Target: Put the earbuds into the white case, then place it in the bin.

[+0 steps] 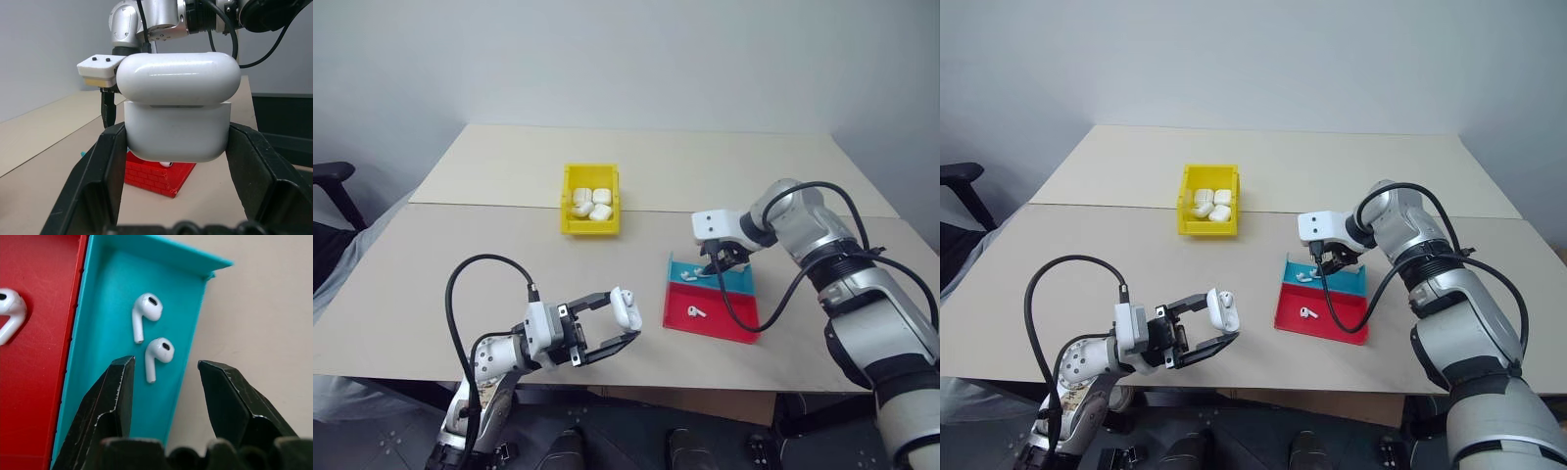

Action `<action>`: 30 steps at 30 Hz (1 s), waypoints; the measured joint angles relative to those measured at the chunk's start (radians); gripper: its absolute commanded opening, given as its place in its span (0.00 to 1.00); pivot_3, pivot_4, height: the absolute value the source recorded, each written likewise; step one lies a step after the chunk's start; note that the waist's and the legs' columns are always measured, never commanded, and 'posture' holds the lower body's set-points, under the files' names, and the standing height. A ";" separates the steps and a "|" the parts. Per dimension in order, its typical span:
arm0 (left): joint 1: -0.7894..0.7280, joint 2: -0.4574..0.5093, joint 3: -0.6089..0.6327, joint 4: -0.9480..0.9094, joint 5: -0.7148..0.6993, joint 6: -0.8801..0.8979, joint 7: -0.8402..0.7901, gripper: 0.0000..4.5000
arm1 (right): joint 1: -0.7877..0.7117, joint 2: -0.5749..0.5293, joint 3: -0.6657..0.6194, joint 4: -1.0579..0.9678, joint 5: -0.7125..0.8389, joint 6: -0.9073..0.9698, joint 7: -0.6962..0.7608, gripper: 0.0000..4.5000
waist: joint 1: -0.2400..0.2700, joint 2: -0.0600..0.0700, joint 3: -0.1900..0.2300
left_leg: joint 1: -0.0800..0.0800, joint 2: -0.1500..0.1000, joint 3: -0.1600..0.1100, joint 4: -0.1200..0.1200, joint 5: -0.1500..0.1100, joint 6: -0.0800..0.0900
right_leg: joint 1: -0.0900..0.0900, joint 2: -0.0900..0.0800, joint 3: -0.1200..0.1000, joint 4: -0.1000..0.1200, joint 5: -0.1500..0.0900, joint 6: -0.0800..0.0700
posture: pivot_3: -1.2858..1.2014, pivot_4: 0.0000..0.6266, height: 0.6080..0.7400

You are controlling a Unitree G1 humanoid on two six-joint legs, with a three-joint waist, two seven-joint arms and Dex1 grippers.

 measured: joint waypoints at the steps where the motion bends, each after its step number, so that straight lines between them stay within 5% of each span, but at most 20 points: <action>1: 0.000 0.001 0.000 0.000 0.000 0.000 0.002 0.61 | 0.000 0.008 0.000 0.015 -0.004 -0.005 0.000 0.56 | 0.000 0.000 0.000 | 0.000 0.000 0.000 0.000 0.000 0.000 | 0.000 0.000 0.000 0.000 0.000 0.000 | 0.52 0.24 1.00; 30: -0.001 0.018 -0.008 0.000 0.017 0.000 0.029 0.61 | -0.032 0.088 -0.014 0.157 -0.059 -0.056 -0.037 0.56 | -0.001 0.000 0.000 | 0.003 0.000 -0.001 0.001 0.001 -0.001 | 0.000 0.000 0.000 0.010 -0.001 -0.001 | 0.52 0.24 1.00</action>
